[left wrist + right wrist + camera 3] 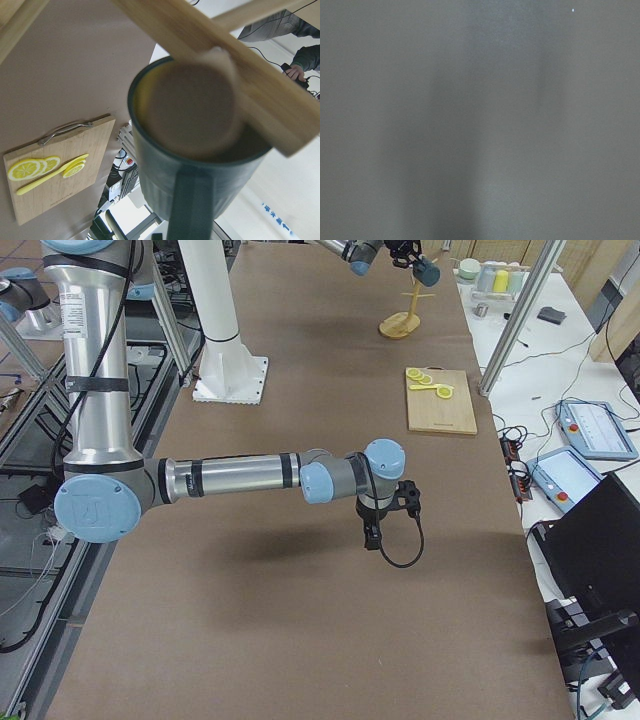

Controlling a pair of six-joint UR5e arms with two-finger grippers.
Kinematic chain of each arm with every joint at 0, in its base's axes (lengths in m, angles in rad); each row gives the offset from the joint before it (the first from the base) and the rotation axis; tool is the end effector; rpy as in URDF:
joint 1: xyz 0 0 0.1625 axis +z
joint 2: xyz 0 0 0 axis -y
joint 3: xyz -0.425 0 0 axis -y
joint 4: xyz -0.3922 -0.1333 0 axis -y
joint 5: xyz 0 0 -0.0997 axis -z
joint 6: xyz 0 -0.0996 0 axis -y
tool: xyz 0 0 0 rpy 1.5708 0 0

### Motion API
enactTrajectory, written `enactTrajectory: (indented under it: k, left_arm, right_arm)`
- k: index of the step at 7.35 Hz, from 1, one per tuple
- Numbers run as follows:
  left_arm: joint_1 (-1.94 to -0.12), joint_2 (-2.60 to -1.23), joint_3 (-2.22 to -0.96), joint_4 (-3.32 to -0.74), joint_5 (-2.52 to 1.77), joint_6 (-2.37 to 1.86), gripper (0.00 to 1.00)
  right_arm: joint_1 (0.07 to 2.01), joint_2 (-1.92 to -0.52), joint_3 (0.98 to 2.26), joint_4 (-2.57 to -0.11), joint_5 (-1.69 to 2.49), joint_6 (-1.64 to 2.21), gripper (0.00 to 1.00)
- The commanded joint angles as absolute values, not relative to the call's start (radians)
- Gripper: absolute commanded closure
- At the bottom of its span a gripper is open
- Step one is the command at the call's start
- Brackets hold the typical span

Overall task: Hang cup on storage rack
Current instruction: 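Open the left gripper and pull it back from the hanging mug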

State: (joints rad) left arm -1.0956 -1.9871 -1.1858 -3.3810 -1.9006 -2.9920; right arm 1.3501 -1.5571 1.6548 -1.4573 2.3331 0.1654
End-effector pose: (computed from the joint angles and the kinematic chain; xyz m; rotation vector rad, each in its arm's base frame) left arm 0.1975 -0.6047 0.4177 -0.5958 2.0063 -1.3960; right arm -0.0484 -0.5105 0.5987 0.0515 -0.7842 -0.1329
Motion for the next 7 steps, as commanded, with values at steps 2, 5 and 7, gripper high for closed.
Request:
enactTrajectory:
  k: [2,5,7]
  left_arm:
    - [-1.095,-1.987,-1.186,-3.381,-1.901,-2.99,0.42]
    - [-1.135,-1.952,-1.224,-3.413,-1.942,-2.984,0.02]
    - [-1.273,-1.838,-1.244,-3.502,-2.151,-2.825,0.02]
  right_arm:
    - [1.344,-1.551,1.654,-1.457,2.333,0.175,0.0]
    - [1.341,-1.53,1.637,-1.457,2.333,0.176,0.0]
    - [1.341,-1.513,1.62,-1.457,2.332,0.175,0.0]
